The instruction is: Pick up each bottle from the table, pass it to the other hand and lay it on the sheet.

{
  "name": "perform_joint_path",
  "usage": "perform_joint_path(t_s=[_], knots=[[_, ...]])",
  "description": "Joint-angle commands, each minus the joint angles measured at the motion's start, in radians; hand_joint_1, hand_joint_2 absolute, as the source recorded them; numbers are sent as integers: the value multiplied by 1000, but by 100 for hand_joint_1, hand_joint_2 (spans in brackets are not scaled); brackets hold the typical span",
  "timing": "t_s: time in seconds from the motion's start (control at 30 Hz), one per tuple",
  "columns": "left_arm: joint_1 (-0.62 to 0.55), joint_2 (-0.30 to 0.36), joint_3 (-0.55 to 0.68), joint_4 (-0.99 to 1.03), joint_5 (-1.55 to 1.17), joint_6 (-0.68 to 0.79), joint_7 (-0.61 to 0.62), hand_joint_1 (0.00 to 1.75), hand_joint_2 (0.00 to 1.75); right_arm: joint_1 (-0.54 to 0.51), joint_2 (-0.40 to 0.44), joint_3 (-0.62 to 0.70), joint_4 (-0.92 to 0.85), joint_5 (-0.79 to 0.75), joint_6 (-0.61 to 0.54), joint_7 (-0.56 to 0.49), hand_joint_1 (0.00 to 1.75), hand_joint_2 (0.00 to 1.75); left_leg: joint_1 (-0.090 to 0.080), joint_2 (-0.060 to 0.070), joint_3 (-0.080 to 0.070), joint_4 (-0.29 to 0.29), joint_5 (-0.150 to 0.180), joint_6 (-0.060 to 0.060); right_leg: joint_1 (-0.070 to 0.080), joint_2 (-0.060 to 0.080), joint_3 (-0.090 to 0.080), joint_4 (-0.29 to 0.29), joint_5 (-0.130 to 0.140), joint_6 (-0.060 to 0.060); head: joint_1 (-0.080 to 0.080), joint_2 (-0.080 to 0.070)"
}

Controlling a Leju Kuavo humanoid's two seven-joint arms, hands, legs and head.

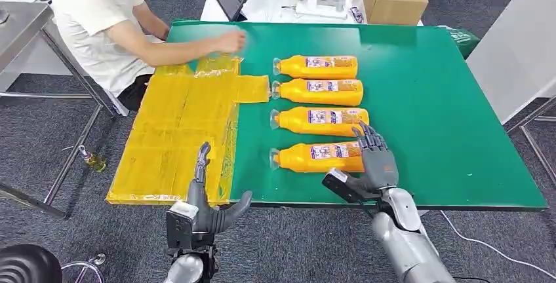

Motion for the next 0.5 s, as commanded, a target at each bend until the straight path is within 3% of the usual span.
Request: perform_joint_path(t_s=[0.03, 0.43, 0.47, 0.5], knots=[[-42, 8, -10, 67, 7, -17, 18, 0, 175, -104, -67, 138, 115, 10, 144, 60, 0, 175, -1, 2, 3, -1, -1, 2, 0, 1, 3, 0, 0, -2, 0, 0], [-54, 9, -16, 76, 7, -47, 34, 0, 175, -208, -134, 282, 220, 6, 376, 98, 0, 175, -1, 2, 6, -1, -1, 3, 0, 0, 5, -1, -1, -3, 0, 0], [-55, 9, -16, 76, 8, -48, 34, 0, 175, -211, -137, 284, 223, -1, 380, 92, 54, 175, -1, 1, 3, -1, 0, 2, 0, 0, 3, -1, 0, -2, 0, 0], [-55, 9, -15, 76, 8, -49, 34, 0, 175, -215, -138, 288, 227, -10, 389, 83, 164, 175, -1, 2, 5, -1, -1, 3, 0, 0, 5, -1, -1, -2, 0, 0]])
